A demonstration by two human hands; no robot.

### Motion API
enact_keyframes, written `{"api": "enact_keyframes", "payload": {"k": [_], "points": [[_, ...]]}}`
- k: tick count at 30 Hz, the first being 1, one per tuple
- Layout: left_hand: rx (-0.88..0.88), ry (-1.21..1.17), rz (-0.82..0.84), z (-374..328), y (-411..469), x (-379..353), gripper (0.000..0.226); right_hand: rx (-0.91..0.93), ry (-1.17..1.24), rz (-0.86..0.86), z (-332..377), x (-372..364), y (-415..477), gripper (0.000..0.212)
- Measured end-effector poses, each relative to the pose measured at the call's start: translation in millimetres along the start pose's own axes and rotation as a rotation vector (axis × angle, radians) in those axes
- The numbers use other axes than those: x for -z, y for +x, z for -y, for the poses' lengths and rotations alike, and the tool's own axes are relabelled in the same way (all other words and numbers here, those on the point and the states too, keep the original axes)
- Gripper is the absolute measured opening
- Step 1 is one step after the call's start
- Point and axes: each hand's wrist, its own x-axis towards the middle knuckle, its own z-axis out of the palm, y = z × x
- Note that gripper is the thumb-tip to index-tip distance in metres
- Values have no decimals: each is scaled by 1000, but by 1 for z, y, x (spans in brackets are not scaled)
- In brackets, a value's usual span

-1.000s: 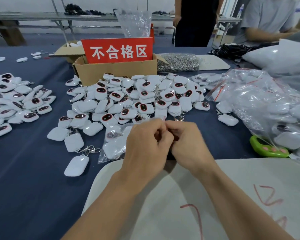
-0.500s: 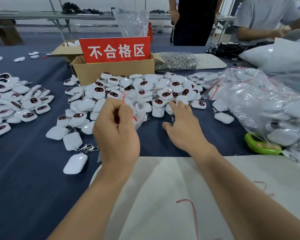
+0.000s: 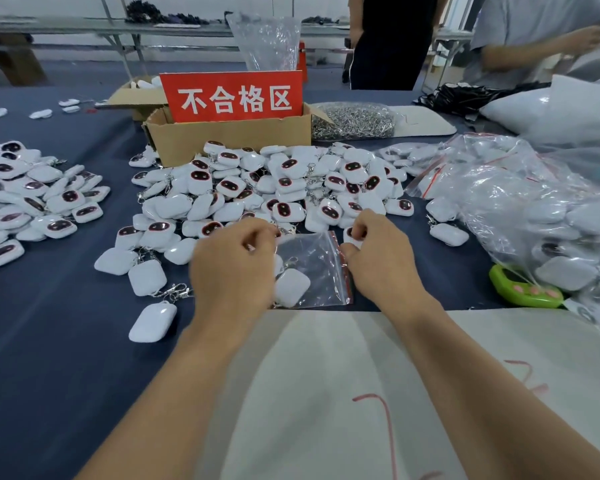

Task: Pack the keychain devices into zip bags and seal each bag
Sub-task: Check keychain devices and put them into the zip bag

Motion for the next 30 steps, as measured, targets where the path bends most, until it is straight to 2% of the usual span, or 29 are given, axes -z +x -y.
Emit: {"api": "enact_keyframes", "payload": {"k": [2, 4, 5, 9, 13, 17, 20, 24, 27, 30], "points": [[148, -36, -101, 12, 13, 12, 26, -16, 127, -50, -2, 8, -7, 33], [247, -93, -134, 21, 19, 21, 28, -89, 310, -91, -4, 17, -16, 51], [281, -110, -134, 23, 20, 23, 28, -135, 391, -112, -5, 22, -21, 51], [308, -59, -58, 26, 23, 25, 29, -221, 610, -117, -8, 33, -39, 28], [165, 163, 147, 22, 18, 17, 23, -264, 727, -62, -5, 36, -47, 14], [68, 155, 278, 17, 10, 11, 18, -279, 699, 20, -2, 34, -43, 12], [112, 72, 161, 19, 13, 14, 18, -277, 696, 34, -2, 32, -43, 12], [201, -29, -24, 24, 20, 20, 32, -308, 704, 52, -2, 33, -39, 14], [266, -82, -34, 28, 23, 25, 51, -352, 789, 59, -1, 33, -37, 15], [265, -31, 76, 34, 26, 28, 55, -413, 902, 70, -1, 35, -34, 16]]}}
